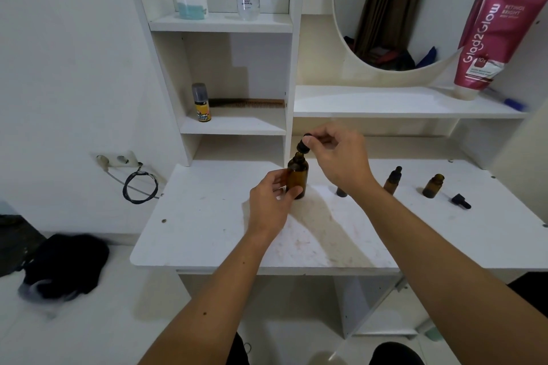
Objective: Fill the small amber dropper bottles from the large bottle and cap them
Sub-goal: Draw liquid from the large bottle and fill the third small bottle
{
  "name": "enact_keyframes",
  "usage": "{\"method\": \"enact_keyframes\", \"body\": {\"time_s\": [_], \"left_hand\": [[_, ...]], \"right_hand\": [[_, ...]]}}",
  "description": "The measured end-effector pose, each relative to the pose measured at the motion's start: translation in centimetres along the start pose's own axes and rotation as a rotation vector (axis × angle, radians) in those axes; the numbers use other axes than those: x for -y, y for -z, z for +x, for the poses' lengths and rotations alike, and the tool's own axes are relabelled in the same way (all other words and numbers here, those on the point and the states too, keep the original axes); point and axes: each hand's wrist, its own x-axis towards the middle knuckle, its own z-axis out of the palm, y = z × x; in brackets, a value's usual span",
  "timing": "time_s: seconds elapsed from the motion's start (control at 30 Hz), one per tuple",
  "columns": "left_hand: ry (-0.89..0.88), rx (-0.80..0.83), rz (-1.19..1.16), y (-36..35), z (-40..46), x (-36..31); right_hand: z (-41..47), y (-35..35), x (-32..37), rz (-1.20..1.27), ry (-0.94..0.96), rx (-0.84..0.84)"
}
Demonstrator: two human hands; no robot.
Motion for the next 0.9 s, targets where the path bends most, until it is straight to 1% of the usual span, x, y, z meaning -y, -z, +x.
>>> {"method": "enact_keyframes", "body": {"time_s": [0.17, 0.47, 0.6, 0.73, 0.83, 0.9], "left_hand": [[0.002, 0.006, 0.002, 0.0, 0.1, 0.2], [0.022, 0.0, 0.041, -0.2, 0.1, -0.1], [0.033, -0.035, 0.088, -0.5, -0.2, -0.1], [0.035, -0.105, 0.105, -0.5, -1.2, -0.2], [0.056, -0.146, 0.054, -0.9, -2.2, -0.8], [0.064, -0.12, 0.006, -1.8, -3.1, -1.3]], "right_hand": [[0.1, -0.2, 0.3, -0.002, -0.022, -0.001], [-0.1, 0.2, 0.9, -0.011, 0.04, 0.041], [0.2, 1.5, 1.6, 0.058, 0.088, -0.023], [0.5, 3.3, 2.3, 0.143, 0.14, -0.115], [0.1, 4.7, 2.3, 0.19, 0.149, -0.161], [-0.3, 5.8, 1.8, 0.197, 0.149, -0.181]]}}
